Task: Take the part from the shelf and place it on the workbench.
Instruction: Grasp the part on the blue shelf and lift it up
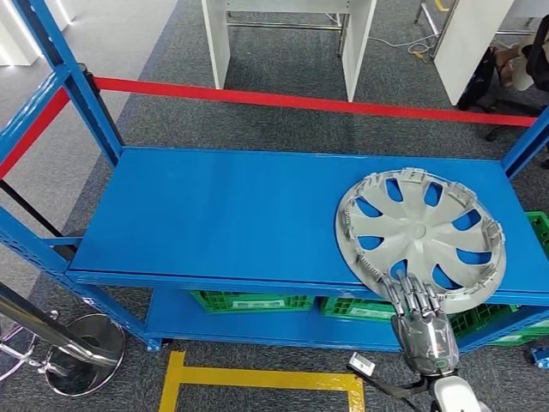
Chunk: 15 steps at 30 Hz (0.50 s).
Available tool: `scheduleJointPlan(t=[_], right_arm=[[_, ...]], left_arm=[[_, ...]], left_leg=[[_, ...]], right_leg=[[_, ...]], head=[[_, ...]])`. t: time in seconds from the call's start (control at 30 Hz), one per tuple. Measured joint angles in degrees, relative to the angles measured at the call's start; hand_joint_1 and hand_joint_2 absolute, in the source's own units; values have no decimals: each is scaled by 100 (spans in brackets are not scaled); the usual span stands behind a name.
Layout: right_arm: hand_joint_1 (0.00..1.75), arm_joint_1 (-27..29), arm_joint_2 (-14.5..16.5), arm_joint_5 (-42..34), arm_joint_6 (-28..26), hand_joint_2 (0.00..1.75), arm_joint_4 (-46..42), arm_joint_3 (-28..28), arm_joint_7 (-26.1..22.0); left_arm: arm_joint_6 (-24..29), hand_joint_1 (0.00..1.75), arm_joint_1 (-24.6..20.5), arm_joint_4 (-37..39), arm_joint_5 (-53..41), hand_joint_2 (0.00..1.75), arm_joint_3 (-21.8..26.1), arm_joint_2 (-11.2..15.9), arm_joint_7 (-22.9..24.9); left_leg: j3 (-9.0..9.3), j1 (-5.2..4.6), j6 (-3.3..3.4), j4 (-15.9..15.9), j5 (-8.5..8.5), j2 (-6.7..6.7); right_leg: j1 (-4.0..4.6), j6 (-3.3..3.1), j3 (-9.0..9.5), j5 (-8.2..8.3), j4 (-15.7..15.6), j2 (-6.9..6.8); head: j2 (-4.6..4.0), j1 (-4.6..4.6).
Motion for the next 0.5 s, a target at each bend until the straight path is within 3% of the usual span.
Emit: scheduleJointPlan(t=[0.5], right_arm=[[0, -202, 62, 20, 0, 175, 359, -122, -93]], left_arm=[[10, 0, 1, 0, 5, 0, -105, 0, 1]], left_leg=[[0, 0, 0, 0, 0, 0]], right_leg=[[0, 0, 0, 0, 0, -1]], head=[[0, 0]])
